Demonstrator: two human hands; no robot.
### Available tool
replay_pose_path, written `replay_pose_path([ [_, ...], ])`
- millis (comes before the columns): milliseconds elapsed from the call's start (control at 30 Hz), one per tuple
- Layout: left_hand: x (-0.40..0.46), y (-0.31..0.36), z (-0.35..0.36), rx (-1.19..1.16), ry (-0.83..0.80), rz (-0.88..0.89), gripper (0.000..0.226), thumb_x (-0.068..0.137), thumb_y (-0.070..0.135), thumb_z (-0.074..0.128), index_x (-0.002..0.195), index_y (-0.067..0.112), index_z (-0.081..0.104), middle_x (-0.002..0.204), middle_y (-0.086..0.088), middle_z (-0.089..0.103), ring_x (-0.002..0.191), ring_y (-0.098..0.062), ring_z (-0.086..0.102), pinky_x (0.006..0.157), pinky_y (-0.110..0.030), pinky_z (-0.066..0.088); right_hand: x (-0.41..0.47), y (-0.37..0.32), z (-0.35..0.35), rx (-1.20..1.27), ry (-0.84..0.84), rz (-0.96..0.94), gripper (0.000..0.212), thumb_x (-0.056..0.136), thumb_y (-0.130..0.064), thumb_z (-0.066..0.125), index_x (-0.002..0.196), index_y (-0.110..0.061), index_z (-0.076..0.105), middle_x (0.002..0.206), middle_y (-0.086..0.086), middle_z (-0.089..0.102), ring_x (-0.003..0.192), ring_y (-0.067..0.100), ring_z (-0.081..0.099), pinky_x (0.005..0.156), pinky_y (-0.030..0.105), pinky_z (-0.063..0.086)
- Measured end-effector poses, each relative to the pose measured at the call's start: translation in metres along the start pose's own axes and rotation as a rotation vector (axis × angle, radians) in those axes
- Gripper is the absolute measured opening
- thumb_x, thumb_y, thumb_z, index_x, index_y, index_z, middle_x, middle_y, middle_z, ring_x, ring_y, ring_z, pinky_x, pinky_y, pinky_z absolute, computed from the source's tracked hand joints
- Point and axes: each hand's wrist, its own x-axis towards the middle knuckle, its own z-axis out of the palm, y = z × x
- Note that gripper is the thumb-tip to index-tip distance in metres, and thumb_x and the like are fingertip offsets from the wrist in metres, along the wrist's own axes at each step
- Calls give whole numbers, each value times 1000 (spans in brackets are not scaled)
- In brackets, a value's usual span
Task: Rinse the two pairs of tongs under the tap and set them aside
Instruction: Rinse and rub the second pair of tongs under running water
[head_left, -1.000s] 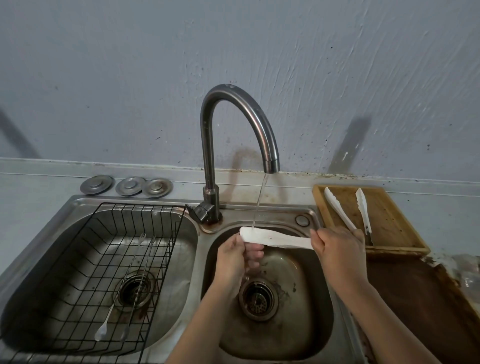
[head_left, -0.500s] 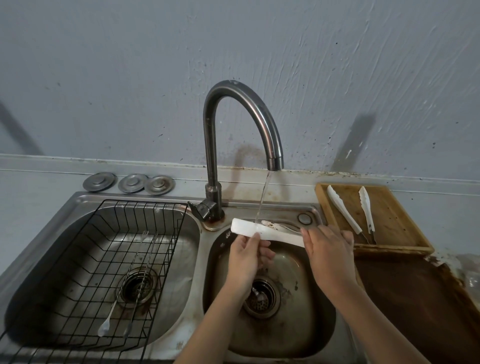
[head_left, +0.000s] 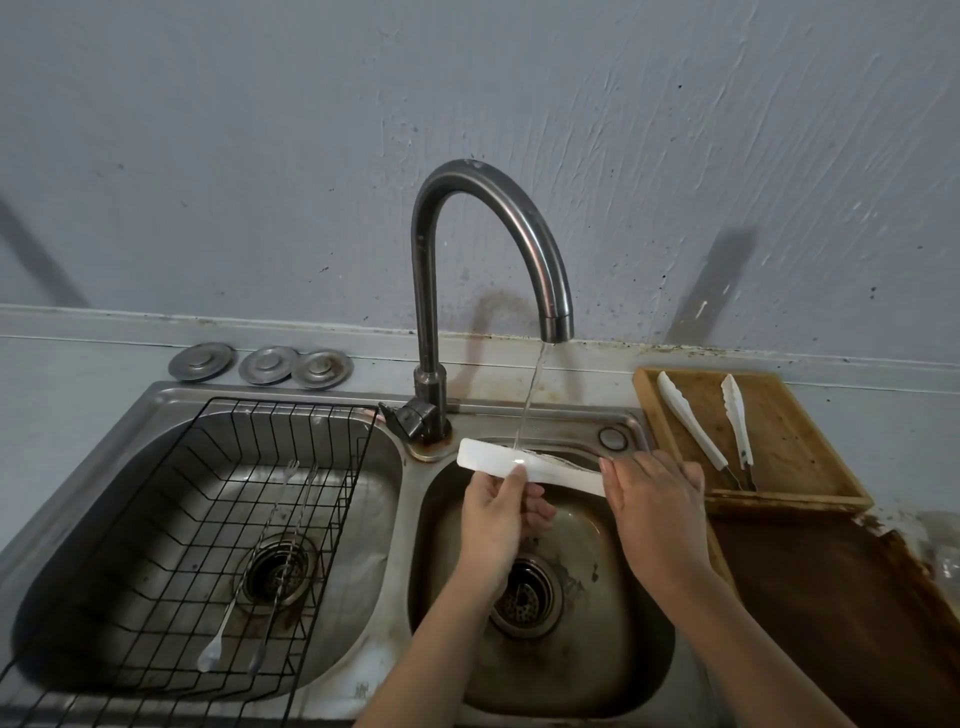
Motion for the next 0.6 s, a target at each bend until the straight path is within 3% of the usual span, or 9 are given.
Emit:
replay_pose_path([
  [200,8,1,-6,-92,47,-126,36,101,20,33,82,1,58,47,-5,63,43,-16,58,48,-28,49,-2,0,-2,-32,17,-63,20,82,-23,52,65,-18,62,59,-4,60,60,18,60,62,33,45],
  [333,6,-2,-1,95,37,-163,41,85,31,65,90,-10,59,50,-6,60,41,-16,57,45,-26,48,-2,-1,3,-116,89,-141,34,90,-29,43,65,-18,63,58,-4,59,58,18,59,65,33,34],
  [400,7,-1,3,106,70,-199,33,81,29,70,78,-3,61,45,-4,56,39,-15,54,43,-24,46,-1,0,5,-143,127,-196,40,89,-32,35,65,-17,63,59,-2,59,59,19,58,65,33,26],
  [467,8,2,2,31,120,-236,32,86,30,63,72,3,59,46,-2,53,39,-14,51,41,-23,43,-3,2,7,-152,147,-253,47,93,-35,30,65,-16,62,59,-2,58,59,19,57,65,33,26],
  [600,12,5,-1,-107,184,-279,43,98,35,38,76,2,56,47,-6,56,36,-13,52,37,-22,42,-7,2,11,-133,126,-264,58,99,-37,17,68,-16,61,64,-1,58,61,19,57,66,34,29],
])
